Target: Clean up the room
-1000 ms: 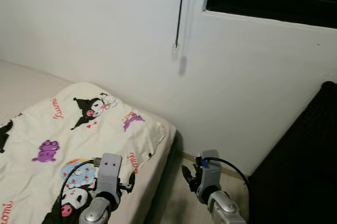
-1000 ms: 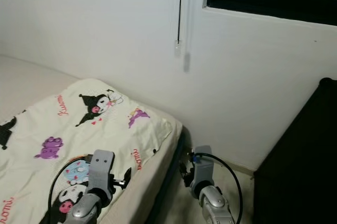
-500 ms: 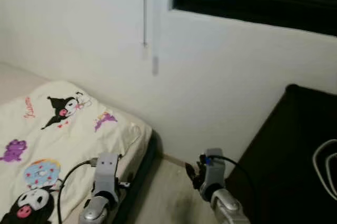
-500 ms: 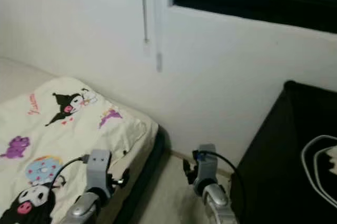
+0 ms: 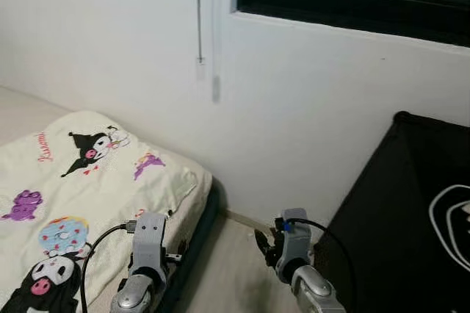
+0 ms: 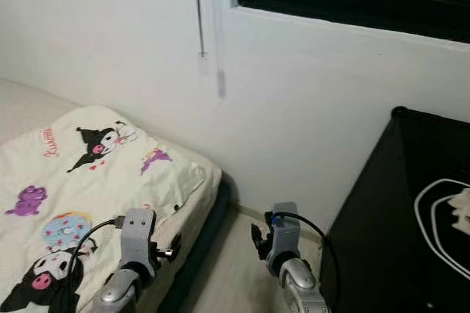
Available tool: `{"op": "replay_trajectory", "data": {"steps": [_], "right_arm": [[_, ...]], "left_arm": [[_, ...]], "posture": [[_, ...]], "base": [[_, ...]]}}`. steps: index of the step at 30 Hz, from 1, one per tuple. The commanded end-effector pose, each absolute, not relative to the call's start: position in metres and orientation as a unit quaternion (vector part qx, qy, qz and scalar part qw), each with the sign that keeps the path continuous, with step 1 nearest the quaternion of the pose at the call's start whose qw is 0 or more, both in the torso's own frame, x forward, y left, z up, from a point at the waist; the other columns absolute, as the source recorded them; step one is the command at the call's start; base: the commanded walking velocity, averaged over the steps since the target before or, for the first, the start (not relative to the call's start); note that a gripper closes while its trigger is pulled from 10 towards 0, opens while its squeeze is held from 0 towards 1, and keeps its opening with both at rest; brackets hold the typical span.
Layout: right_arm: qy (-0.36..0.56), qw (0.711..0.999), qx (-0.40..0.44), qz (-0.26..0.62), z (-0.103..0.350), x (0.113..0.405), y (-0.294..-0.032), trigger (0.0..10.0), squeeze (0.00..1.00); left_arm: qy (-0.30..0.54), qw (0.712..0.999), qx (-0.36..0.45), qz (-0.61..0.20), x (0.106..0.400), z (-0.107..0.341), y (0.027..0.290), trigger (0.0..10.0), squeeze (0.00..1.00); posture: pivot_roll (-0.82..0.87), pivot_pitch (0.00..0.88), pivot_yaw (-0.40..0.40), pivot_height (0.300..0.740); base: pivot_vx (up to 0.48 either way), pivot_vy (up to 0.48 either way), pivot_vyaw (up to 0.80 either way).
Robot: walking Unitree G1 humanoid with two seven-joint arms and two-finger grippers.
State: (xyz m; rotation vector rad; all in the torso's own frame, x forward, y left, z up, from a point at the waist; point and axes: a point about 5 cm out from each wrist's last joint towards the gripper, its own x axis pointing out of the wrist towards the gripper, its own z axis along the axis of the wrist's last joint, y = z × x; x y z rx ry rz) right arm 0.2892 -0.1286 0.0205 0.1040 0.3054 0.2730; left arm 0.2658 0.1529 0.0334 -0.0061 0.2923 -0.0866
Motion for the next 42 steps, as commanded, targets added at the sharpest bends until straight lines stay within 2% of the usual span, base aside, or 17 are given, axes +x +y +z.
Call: {"op": "replay_trajectory", "data": {"steps": [1,5,38,42], "right_arm": [[0.158,0.976,0.04,0.143,0.0174,0.2867,-0.1291,10.0,0.0],[0.158,0.975,0.026,0.152,0.0174,0.2862,-0.1279,10.0,0.0],[0.156,0.975,0.019,0.159,0.0193,0.2885,-0.1276,10.0,0.0],[0.159,0.975,0.055,0.146,0.0174,0.2863,-0.1293,10.0,0.0]], "left_arm": [[0.152,0.987,0.003,-0.048,0.2622,0.0292,0.1513,10.0,0.0],[0.145,0.988,-0.004,-0.05,0.2619,0.03,0.15,10.0,0.0],[0.134,0.99,-0.006,-0.053,0.258,0.0299,0.1495,10.0,0.0],[0.133,0.989,-0.004,-0.058,0.2589,0.0309,0.1487,10.0,0.0]], "posture": [[-0.04,0.118,-0.047,0.74],[-0.04,0.116,-0.046,0.74],[-0.04,0.119,-0.059,0.74],[-0.04,0.119,-0.059,0.74]], "base": [[0.0,0.0,0.0],[0.0,0.0,0.0],[0.0,0.0,0.8],[0.0,0.0,0.2]]}}
